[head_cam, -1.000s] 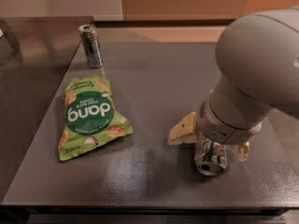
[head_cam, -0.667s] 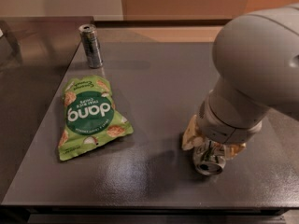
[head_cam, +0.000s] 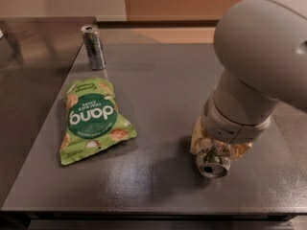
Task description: Place 7up can upright
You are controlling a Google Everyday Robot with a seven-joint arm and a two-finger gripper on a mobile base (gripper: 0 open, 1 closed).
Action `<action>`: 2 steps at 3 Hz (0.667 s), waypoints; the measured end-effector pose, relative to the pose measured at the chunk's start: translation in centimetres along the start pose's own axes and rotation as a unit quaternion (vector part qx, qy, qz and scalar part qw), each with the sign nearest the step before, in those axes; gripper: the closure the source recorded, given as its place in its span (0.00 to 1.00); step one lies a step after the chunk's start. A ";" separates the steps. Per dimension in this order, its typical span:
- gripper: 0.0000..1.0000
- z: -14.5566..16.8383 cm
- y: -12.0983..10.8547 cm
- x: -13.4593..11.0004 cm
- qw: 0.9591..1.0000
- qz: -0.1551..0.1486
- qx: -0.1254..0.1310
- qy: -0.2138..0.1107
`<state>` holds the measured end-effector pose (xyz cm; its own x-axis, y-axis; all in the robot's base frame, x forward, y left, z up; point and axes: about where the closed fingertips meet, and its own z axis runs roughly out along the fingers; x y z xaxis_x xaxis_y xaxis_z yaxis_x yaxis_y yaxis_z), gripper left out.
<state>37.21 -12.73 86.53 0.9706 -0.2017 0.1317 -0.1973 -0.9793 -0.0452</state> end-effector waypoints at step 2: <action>1.00 -3.0 -2.5 1.8 0.989 0.129 0.054 -0.041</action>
Offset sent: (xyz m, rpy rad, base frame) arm 0.0441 0.0336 0.0584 0.3039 0.1297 -0.6700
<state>39.07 -10.73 89.87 0.8989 -0.4376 0.0219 -0.4277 -0.8873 -0.1727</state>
